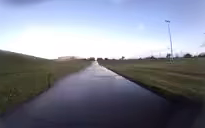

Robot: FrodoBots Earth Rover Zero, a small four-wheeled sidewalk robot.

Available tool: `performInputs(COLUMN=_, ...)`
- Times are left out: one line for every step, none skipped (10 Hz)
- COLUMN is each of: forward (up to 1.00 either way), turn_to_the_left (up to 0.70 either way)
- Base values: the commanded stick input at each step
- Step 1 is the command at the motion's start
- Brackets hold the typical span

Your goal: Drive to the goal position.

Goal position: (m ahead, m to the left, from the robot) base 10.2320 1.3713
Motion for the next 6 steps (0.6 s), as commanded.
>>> performInputs(forward=0.45, turn_to_the_left=0.00)
performInputs(forward=0.45, turn_to_the_left=0.00)
performInputs(forward=0.45, turn_to_the_left=0.00)
performInputs(forward=0.45, turn_to_the_left=0.00)
performInputs(forward=0.45, turn_to_the_left=0.00)
performInputs(forward=0.45, turn_to_the_left=0.07)
